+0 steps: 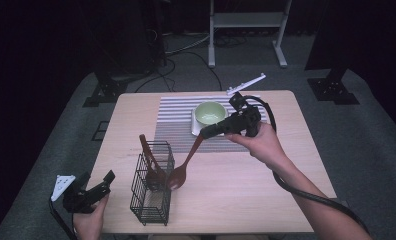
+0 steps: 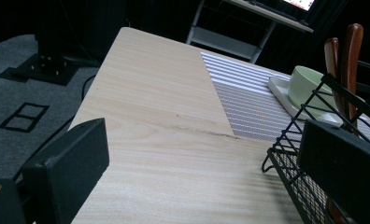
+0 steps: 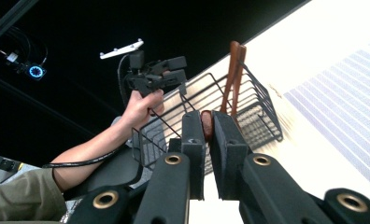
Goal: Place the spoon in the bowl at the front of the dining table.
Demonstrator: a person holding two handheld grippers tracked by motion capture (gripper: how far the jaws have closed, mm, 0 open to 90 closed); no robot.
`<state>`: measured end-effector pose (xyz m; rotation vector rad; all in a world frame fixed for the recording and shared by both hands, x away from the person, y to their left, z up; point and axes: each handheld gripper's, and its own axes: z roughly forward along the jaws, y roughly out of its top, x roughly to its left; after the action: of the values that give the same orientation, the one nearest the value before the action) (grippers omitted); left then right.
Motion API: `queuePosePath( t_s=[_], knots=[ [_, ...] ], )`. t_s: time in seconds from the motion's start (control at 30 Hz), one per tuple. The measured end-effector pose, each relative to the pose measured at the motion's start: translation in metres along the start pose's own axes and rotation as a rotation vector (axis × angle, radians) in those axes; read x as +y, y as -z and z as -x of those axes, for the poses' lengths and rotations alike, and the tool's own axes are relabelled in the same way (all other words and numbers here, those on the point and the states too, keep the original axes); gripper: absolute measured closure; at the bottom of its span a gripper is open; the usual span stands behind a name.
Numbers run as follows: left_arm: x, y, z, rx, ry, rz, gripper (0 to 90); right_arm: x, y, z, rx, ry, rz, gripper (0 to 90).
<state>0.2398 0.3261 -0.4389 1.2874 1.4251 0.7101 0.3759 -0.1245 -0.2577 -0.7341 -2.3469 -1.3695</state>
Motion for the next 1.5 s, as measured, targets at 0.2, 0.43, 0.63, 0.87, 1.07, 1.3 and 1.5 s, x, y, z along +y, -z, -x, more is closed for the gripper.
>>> queuePosePath(
  t_s=[0.2, 0.43, 0.63, 0.87, 1.07, 1.3, 1.5],
  knots=[
    [0.000, 0.000, 0.000, 0.000, -0.004, 0.000, 1.4, -0.010, 0.006, 0.014, -0.016, -0.031, 0.004, 83.6],
    [0.000, 0.000, 0.000, -0.001, -0.005, -0.002, 1.4, -0.021, 0.006, 0.032, -0.034, -0.062, 0.002, 83.6],
    [0.000, 0.000, 0.000, -0.001, -0.003, -0.001, 1.4, -0.029, 0.005, 0.044, -0.050, -0.085, -0.007, 83.6],
    [0.000, 0.000, 0.000, -0.003, -0.001, 0.002, 1.4, -0.034, 0.003, 0.058, -0.067, -0.114, -0.011, 83.6],
    [0.000, 0.000, 0.000, -0.004, -0.002, 0.001, 1.4, -0.040, 0.003, 0.069, -0.079, -0.139, -0.011, 83.6],
    [0.000, 0.000, -0.001, -0.003, -0.001, 0.001, 1.4, -0.046, 0.002, 0.081, -0.084, -0.164, -0.011, 83.6],
    [0.000, 0.000, -0.001, -0.002, -0.001, 0.003, 1.4, -0.050, 0.002, 0.087, -0.089, -0.177, -0.014, 83.6]
  ],
)
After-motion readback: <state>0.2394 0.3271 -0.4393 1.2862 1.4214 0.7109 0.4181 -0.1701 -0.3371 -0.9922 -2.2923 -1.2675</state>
